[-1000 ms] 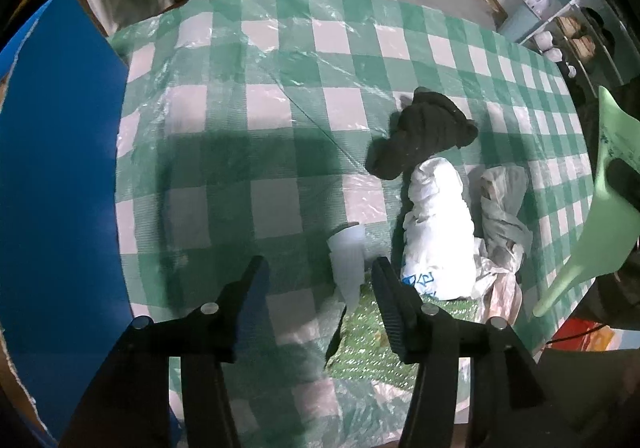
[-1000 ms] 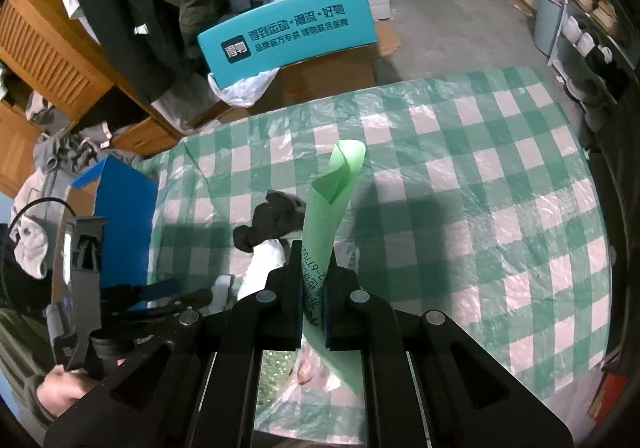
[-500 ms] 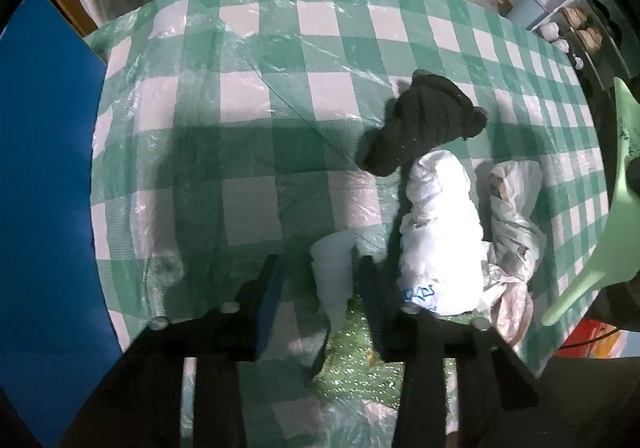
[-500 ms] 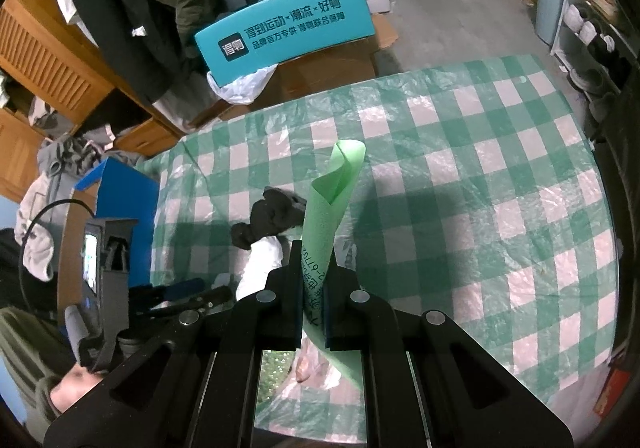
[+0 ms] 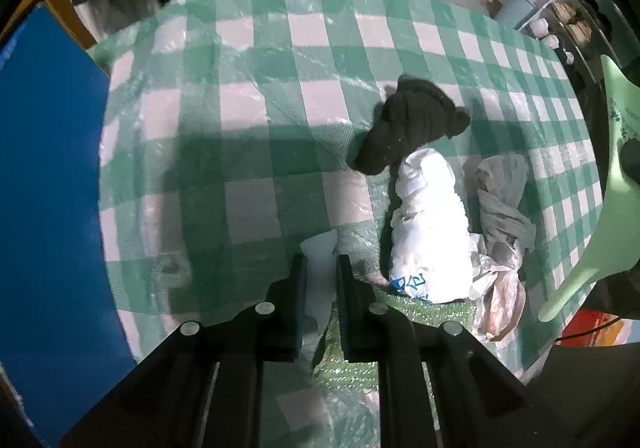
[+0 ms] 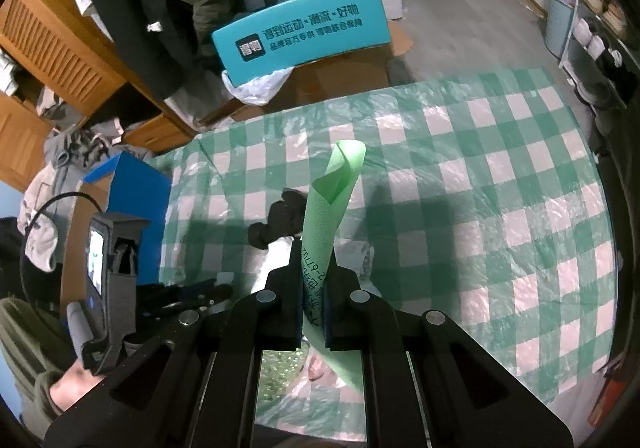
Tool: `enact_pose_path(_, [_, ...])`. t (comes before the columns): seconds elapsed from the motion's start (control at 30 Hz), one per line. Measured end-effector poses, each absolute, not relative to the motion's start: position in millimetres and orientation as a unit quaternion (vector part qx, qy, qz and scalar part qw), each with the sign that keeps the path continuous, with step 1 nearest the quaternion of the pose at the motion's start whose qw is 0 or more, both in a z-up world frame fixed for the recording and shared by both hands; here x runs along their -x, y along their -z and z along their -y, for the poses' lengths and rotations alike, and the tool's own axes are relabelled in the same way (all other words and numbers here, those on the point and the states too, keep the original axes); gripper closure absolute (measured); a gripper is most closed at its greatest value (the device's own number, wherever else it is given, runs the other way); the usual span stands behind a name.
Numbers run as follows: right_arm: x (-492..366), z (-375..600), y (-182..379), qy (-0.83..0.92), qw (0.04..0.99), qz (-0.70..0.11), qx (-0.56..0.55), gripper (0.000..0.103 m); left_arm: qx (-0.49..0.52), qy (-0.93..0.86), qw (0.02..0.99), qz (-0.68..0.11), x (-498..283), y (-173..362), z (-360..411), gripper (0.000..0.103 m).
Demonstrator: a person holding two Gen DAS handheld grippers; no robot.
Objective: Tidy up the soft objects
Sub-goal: 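Carry the light-green bag toward the cardboard box with the right gripper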
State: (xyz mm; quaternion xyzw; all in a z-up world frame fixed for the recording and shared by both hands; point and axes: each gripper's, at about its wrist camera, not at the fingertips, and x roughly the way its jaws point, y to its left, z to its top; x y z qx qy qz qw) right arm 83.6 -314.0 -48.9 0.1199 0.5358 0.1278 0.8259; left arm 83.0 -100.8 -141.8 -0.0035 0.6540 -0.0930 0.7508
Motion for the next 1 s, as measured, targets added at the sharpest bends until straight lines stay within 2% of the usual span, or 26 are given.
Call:
enact_pose_path(0.6, [-80, 281, 25, -0.158, 0.834, -0.519, -0.096, 0.097, -0.023, 0.096, 0.802, -0.589, -68, 73, 90, 0.09])
enact_pose_path(1.0, [-82, 243, 3, -0.191, 0.838, -0.505, -0.082, 0.097, -0.006, 0.085, 0.824, -0.56, -58, 38, 54, 0.09])
